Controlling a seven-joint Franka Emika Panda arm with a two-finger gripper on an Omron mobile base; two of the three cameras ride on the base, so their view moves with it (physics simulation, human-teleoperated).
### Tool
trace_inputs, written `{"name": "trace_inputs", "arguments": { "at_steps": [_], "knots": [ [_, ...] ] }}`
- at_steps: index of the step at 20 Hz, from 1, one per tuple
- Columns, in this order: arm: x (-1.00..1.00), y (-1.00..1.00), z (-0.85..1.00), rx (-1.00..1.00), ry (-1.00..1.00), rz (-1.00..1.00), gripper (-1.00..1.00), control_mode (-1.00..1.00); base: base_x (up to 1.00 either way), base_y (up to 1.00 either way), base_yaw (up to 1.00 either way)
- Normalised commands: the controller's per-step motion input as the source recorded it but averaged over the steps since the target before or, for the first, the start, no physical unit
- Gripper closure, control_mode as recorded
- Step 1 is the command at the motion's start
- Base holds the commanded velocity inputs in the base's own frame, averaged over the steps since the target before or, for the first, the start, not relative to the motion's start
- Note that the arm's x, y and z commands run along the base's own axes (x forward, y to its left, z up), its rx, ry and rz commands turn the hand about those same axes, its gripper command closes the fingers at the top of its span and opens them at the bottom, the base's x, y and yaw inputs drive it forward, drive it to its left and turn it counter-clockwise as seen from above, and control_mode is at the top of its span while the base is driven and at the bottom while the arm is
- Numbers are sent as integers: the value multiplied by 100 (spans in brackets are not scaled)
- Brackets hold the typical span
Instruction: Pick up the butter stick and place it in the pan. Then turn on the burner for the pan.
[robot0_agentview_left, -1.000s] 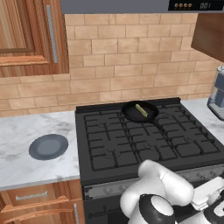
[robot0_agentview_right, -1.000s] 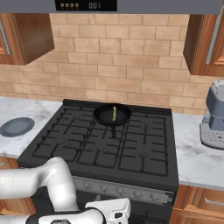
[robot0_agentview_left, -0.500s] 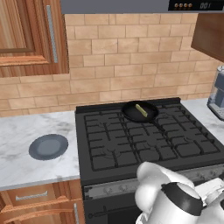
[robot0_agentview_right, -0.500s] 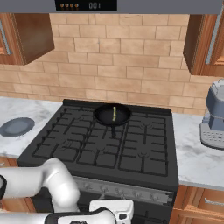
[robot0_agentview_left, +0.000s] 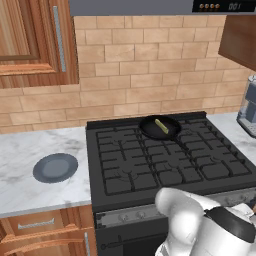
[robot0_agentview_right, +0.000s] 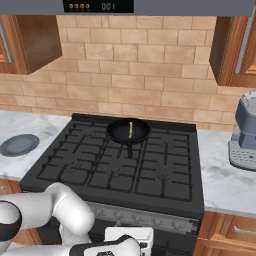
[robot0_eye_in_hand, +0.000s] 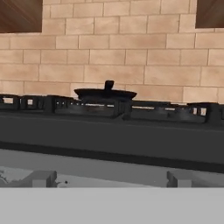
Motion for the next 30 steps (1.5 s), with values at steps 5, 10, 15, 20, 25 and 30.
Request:
{"name": "trace_inputs", "arguments": {
  "at_steps": [5, 10, 15, 20, 25, 30],
  "knots": [
    [9, -12, -27, 5, 0, 1, -100, -100, 0, 0, 0],
    [24, -2, -28, 6, 0, 0, -100, -100, 0, 0, 0],
    [15, -7, -27, 6, 0, 0, -100, -100, 0, 0, 0],
    [11, -10, -18, 5, 0, 0, -100, -100, 0, 0, 0],
    [16, -7, -11, 4, 0, 0, -100, -100, 0, 0, 0],
    [15, 0, -12, 2, 0, 1, -100, -100, 0, 0, 0]
  ]
}}
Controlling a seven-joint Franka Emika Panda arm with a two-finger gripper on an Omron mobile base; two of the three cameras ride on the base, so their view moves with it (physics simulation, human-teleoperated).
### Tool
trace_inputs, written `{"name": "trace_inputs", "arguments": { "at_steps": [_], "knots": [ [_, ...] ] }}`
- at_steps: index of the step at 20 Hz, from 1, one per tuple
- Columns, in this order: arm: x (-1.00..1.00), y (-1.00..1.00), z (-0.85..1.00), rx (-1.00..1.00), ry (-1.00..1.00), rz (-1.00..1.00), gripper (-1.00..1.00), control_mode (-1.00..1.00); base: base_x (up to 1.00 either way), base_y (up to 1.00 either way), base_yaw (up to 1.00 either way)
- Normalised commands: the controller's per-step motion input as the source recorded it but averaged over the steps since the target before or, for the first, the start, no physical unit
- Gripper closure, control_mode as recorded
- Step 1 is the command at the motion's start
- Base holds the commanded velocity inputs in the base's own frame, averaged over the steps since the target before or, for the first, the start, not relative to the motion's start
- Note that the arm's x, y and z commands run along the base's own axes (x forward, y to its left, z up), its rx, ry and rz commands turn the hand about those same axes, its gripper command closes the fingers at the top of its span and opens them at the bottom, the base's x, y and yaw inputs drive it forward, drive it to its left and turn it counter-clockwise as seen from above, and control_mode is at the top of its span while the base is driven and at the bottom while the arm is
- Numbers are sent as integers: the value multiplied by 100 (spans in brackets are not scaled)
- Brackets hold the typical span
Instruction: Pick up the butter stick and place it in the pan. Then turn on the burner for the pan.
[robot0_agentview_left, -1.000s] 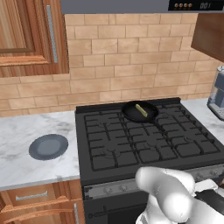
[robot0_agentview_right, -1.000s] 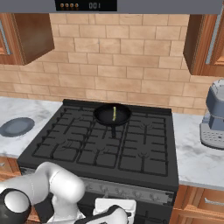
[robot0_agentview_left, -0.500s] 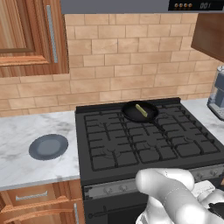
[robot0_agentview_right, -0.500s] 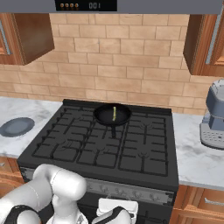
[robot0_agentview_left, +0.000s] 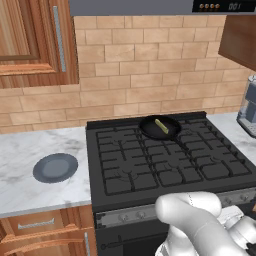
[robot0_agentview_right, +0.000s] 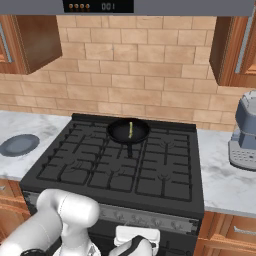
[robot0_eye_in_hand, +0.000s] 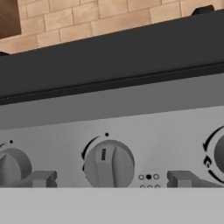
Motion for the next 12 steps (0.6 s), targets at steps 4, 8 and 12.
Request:
{"name": "trace_inputs", "arguments": {
  "at_steps": [4, 8, 12],
  "knots": [
    [9, 0, -3, 4, -1, 2, -100, -100, 0, 0, 0],
    [1, 0, 0, 2, -1, 1, -100, -100, 0, 0, 0],
    [1, 0, 0, 0, 0, 0, -100, -100, 0, 0, 0]
  ]
}}
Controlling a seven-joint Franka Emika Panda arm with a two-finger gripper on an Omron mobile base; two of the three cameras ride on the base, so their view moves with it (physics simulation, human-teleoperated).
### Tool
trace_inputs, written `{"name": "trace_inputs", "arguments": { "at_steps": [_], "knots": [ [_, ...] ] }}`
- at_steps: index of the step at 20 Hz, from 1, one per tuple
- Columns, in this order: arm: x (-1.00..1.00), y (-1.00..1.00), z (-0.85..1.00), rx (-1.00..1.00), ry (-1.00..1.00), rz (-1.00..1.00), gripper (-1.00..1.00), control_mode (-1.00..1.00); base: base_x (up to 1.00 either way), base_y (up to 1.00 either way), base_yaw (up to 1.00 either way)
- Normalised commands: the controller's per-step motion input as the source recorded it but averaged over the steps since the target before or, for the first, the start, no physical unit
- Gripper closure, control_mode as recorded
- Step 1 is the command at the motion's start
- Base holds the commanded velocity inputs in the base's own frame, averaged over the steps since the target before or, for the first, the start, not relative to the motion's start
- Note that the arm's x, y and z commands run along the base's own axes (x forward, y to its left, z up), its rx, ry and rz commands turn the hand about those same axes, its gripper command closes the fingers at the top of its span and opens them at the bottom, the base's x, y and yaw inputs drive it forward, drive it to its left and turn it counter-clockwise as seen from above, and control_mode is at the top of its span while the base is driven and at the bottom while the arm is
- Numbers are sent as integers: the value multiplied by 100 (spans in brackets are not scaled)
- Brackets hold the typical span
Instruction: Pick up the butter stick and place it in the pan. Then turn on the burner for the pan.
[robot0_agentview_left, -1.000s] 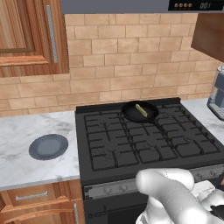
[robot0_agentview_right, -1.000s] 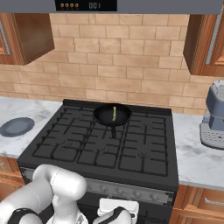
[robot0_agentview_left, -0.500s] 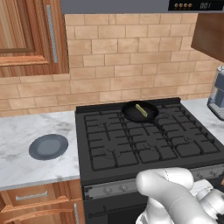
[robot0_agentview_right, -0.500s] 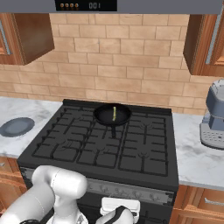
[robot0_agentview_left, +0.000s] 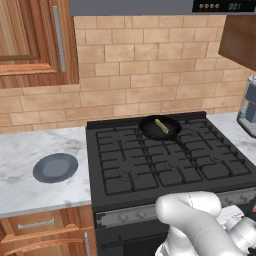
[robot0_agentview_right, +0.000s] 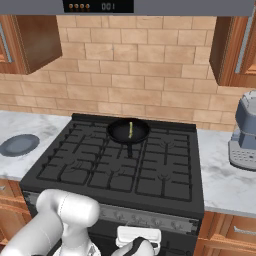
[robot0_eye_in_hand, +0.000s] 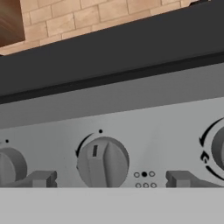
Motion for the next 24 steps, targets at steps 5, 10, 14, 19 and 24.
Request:
{"name": "trace_inputs", "arguments": {
  "at_steps": [5, 10, 14, 19, 24],
  "knots": [
    [6, 2, 0, 0, 0, 0, -100, -100, 0, 0, 0],
    [8, 4, 0, 0, 0, 0, -100, -100, 0, 0, 0],
    [5, 12, 0, 0, 0, 0, -100, -100, 0, 0, 0],
    [8, 27, 1, 0, 0, 0, -100, -100, 0, 0, 0],
    [1, 22, 8, 0, 0, 0, -100, -100, 0, 0, 0]
  ]
}}
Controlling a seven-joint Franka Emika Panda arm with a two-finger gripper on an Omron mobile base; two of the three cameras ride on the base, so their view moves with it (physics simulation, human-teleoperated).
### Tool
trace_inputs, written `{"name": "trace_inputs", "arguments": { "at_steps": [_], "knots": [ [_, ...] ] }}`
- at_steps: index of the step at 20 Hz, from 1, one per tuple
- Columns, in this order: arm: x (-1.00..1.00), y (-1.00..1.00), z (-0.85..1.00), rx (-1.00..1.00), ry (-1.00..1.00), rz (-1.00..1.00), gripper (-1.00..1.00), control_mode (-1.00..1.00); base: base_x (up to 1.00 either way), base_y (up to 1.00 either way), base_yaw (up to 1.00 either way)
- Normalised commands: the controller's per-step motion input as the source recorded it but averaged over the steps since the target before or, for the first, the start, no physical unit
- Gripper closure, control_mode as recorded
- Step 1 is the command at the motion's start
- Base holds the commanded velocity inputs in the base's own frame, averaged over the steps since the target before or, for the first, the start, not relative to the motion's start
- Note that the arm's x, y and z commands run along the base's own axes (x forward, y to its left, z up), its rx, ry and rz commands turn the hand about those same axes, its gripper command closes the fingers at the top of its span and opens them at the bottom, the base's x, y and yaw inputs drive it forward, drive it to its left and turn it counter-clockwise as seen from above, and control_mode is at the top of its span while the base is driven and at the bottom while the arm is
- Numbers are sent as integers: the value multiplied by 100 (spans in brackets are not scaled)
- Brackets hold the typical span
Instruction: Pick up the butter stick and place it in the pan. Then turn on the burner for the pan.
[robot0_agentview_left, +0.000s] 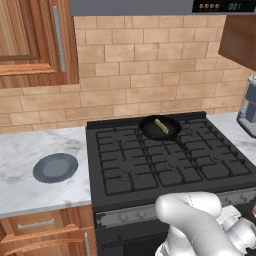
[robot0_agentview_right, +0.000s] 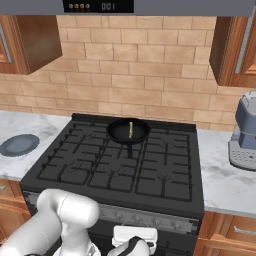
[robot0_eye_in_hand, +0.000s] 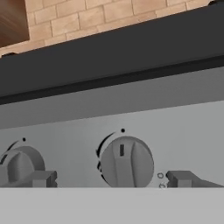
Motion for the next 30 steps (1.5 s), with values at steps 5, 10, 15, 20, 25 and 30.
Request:
{"name": "trace_inputs", "arguments": {
  "at_steps": [5, 10, 15, 20, 25, 30],
  "knots": [
    [1, 4, 10, 0, 0, 0, -100, -100, 0, 0, 0],
    [0, -3, 4, 0, 0, 0, -100, -100, 0, 0, 0],
    [0, 0, 0, 0, 0, 0, -100, -100, 0, 0, 0],
    [7, 0, 0, 0, 0, 0, 100, -100, 0, 0, 0],
    [7, 0, 0, 0, 1, 0, 100, -100, 0, 0, 0],
    [1, 0, -2, -5, 4, 0, 100, -100, 0, 0, 0]
  ]
}}
